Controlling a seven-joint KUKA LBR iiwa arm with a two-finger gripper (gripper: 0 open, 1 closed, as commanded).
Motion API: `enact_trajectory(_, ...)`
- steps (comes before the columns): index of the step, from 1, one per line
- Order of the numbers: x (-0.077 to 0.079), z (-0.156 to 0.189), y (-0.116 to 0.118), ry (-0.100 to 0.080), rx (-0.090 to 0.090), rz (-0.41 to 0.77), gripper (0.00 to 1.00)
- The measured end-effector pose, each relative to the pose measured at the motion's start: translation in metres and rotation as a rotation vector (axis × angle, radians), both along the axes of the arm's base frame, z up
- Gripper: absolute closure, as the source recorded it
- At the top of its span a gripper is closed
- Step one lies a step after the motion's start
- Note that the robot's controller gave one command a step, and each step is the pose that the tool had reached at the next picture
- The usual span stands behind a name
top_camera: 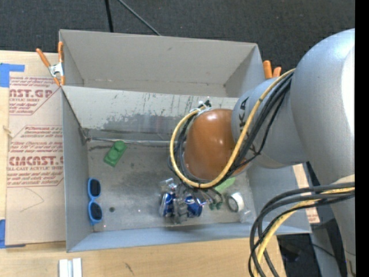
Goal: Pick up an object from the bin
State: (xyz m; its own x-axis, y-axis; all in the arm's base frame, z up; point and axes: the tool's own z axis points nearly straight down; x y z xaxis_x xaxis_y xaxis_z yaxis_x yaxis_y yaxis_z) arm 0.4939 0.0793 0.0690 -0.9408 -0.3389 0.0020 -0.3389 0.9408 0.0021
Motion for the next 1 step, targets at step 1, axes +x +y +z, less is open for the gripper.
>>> enact_trajectory(1, -0.0060, 0.1400, 0.0132, -0.011, 0.001, 0.012, 1.00)
